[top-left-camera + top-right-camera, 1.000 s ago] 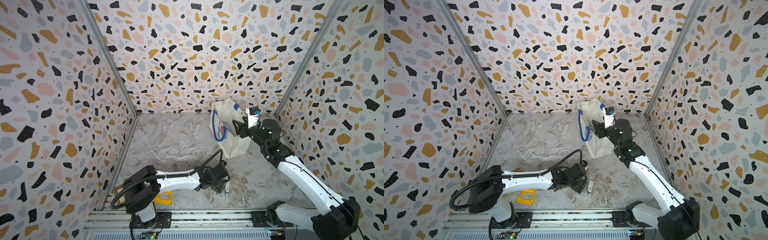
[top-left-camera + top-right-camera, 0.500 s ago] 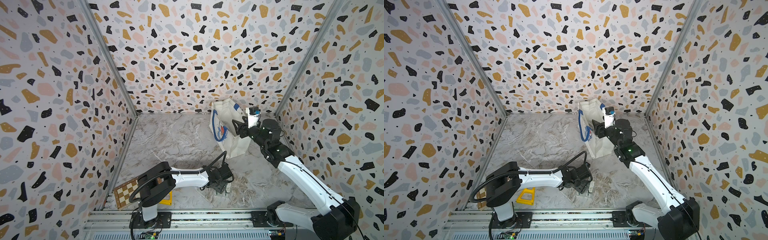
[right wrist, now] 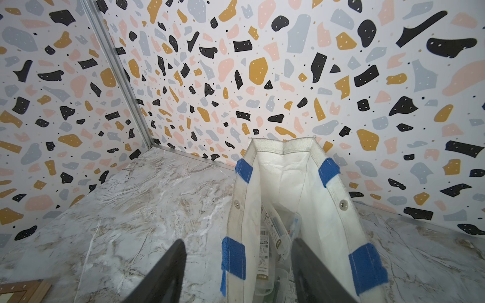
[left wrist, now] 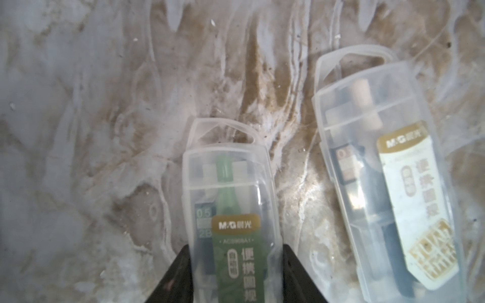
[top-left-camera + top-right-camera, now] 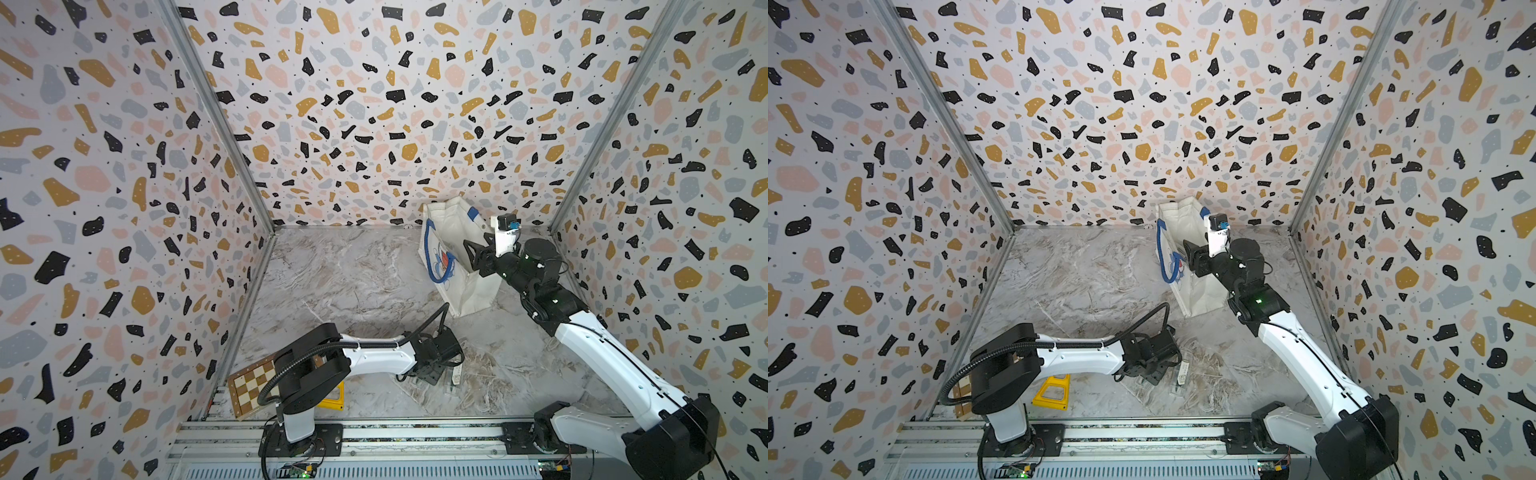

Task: Put the compass set into the canvas bag
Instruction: Pick up the compass set at the center of the board, then place the compass set in the canvas bag.

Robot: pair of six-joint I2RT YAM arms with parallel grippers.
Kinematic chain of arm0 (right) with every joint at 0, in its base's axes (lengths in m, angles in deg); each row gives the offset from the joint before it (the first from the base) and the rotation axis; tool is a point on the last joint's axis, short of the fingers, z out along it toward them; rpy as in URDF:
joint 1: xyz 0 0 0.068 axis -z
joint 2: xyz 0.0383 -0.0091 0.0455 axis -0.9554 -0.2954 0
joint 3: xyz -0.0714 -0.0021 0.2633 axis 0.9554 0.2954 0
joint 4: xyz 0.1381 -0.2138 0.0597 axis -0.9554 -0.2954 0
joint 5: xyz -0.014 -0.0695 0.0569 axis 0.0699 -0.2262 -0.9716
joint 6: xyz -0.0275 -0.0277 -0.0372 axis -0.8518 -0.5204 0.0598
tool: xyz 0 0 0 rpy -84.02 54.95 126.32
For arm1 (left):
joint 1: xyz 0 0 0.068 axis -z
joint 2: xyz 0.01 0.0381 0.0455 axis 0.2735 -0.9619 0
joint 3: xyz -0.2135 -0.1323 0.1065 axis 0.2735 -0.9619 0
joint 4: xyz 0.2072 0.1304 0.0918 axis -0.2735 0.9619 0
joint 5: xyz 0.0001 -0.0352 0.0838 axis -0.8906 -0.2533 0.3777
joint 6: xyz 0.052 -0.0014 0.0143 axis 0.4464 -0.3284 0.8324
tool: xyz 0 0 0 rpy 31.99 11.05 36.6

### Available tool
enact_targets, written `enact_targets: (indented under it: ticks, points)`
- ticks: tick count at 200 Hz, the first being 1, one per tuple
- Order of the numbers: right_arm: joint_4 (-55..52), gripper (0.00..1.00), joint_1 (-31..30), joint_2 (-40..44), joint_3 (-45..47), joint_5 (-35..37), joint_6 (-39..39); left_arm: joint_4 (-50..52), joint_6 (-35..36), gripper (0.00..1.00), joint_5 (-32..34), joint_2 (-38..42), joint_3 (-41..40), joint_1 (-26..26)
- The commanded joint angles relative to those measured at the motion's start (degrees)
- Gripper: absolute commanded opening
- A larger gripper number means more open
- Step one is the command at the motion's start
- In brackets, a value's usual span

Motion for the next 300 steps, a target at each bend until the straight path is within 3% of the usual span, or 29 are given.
enact_targets:
  ticks: [1, 28, 67, 98, 124, 150, 193, 235, 300]
  points:
    - [0.86, 0.66, 0.23, -0.06, -0.27, -1.47, 0.3, -0.04, -0.71, 0.41, 0.18, 2.87, -3.15, -0.39]
    - [0.81, 0.66, 0.16, -1.12, -0.53, -2.98, 0.76, -5.51, 1.63, 0.35, 4.09, 11.26, -9.28, -0.34]
    - [-0.19, 0.67, 0.01, -3.0, -1.99, -8.23, 2.73, -8.6, 11.42, 0.3, 12.21, 26.31, -16.32, -2.43]
    - [-1.21, 0.68, -1.54, -6.33, -4.11, -14.27, 6.99, -13.24, 18.35, 0.31, 8.87, 39.51, -21.51, -9.07]
    - [-1.28, 0.68, -6.3, -11.48, -6.05, -19.29, 11.0, -20.27, 22.81, 0.31, 6.78, 46.4, -24.59, -12.88]
    - [-5.57, 0.68, -11.61, -17.71, -9.68, -22.54, 11.92, -22.19, 24.26, 0.28, 8.48, 47.61, -25.07, -14.69]
    - [-5.77, 0.67, -13.76, -22.06, -9.1, -32.11, 15.84, -22.87, 24.15, 0.25, 9.45, 47.68, -25.84, -14.7]
    - [-5.56, 0.6, -15.5, -23.82, -9.18, -33.35, 15.2, -23.99, 25.05, 0.25, 9.47, 46.15, -25.76, -15.08]
    - [-5.65, 0.59, -15.5, -24.48, -8.16, -38.77, 14.85, -23.95, 24.38, 0.24, 9.55, 46.87, -25.79, -15.27]
